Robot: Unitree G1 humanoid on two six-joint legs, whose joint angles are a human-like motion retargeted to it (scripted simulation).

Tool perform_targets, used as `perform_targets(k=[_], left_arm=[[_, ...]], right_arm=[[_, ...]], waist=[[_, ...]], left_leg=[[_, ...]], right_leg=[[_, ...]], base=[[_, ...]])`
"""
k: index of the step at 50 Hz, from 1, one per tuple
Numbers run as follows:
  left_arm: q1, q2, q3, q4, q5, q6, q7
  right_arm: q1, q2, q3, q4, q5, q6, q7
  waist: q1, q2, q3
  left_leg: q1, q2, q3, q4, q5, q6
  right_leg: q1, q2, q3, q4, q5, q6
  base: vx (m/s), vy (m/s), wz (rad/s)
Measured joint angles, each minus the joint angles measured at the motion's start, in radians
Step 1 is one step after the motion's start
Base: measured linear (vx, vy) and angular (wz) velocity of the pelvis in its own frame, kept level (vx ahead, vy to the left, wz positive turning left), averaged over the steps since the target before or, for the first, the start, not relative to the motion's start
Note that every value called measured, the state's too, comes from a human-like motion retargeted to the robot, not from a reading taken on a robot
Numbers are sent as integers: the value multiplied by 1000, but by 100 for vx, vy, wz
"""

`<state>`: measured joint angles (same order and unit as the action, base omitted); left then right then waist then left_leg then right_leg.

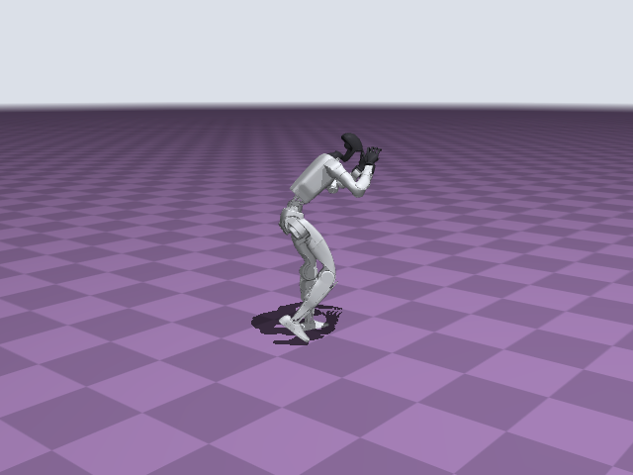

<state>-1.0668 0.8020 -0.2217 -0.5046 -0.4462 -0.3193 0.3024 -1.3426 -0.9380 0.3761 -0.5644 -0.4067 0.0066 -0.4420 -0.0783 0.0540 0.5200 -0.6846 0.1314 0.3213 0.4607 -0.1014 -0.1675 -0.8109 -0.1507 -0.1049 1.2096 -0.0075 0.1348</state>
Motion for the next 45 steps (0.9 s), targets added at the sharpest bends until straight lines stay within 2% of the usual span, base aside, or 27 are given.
perform_targets(k=[3, 5, 8, 10, 12, 13, 15, 17, 18, 21, 24, 29, 32, 35, 38, 45], left_arm=[[55, 85, 50, 22, 269, 25, 73], [222, 156, 162, -3, 448, 81, 151], [417, 301, 274, -9, 532, 112, 160], [549, 416, 358, 20, 603, 132, 155], [679, 531, 447, 51, 591, 149, 117], [787, 608, 514, 58, 580, 160, 92], [942, 641, 633, 77, 601, 177, 49], [1114, 666, 760, 96, 592, 179, 15], [1212, 693, 831, 123, 583, 172, 15], [1330, 627, 936, 97, 543, 162, -49], [1387, 578, 972, 90, 506, 162, -101], [1492, 545, 1023, 88, 364, 133, -125], [1536, 544, 1043, 94, 326, 122, -155], [1542, 557, 1057, 109, 282, 118, -177], [1481, 588, 1056, 142, 280, 107, -216], [1447, 649, 1000, 184, 218, 101, -289]], right_arm=[[64, -67, -58, 5, -53, 1, -37], [229, -126, -175, -37, -64, -20, -112], [429, -232, -310, -51, -44, -13, -135], [570, -319, -415, -49, -1, -25, -117], [698, -437, -534, -26, 85, -30, -55], [787, -494, -620, -16, 145, -40, -14], [940, -570, -757, 5, 211, -63, 68], [1070, -616, -866, 29, 241, -76, 136], [1130, -646, -917, 48, 279, -91, 166], [1238, -638, -982, 57, 258, -80, 208], [1316, -644, -1006, 75, 269, -78, 282], [1465, -651, -1047, 89, 348, -116, 299], [1541, -641, -1074, 99, 375, -129, 330], [1599, -619, -1121, 109, 374, -126, 355], [1625, -598, -1166, 131, 365, -121, 405], [1701, -567, -1195, 119, 407, -120, 473]], waist=[[-10, 23, 0], [-57, 29, 0], [-109, -34, 0], [-105, -79, 0], [-82, -114, 0], [-73, -117, 0], [-76, -122, 0], [-58, -121, -10], [-57, -121, -17], [-17, -115, -38], [6, -118, -59], [35, -109, -172], [35, -101, -229], [49, -90, -275], [58, -85, -238], [104, -56, -319]], left_leg=[[54, -26, 17, 30, -35, -13], [152, -67, 10, 53, -60, -12], [246, -106, 27, 146, -111, -28], [252, -60, 39, 323, -153, -57], [263, -53, 44, 463, -132, -58], [273, -48, 47, 541, -105, -64], [289, -50, 35, 660, -30, -77], [281, -10, 11, 754, -45, -87], [290, 5, 2, 771, -77, -81], [320, 103, -22, 700, -181, -70], [416, 109, -10, 392, -221, -40], [566, 36, -83, -104, -94, -40], [591, 21, -77, -112, -107, -25], [634, 13, -87, -223, -76, -48], [643, 6, -96, -222, -95, -44], [677, -5, -119, -226, -125, -33]], right_leg=[[-23, 5, -9, -208, -25, -7], [86, -27, -77, -473, 0, 21], [234, 3, -127, -924, 138, 118], [284, 74, -184, -1062, 258, 127], [342, 90, -226, -1087, 316, 127], [387, 78, -223, -1075, 288, 127], [425, 28, -193, -942, 154, 80], [390, 24, -151, -746, 51, 76], [390, 21, -139, -681, 28, 111], [445, 109, -130, -697, 25, 127], [531, 134, -98, -788, 28, 127], [640, 154, -57, -949, 38, 127], [695, 144, -59, -1015, 26, 127], [710, 151, -73, -1049, 19, 127], [740, 142, -95, -1065, -5, 127], [799, 139, -110, -1103, -12, 127]], base=[[64, 20, 41], [71, 14, 71], [72, -16, 43], [62, -50, -49], [69, -5, -83], [82, 39, -68], [78, 43, -58], [60, 14, -80], [53, 0, -84], [44, -11, -100], [36, 7, -56], [31, 12, -28], [26, 15, 21], [19, 7, 22], [16, 12, 42], [19, 10, 21]])
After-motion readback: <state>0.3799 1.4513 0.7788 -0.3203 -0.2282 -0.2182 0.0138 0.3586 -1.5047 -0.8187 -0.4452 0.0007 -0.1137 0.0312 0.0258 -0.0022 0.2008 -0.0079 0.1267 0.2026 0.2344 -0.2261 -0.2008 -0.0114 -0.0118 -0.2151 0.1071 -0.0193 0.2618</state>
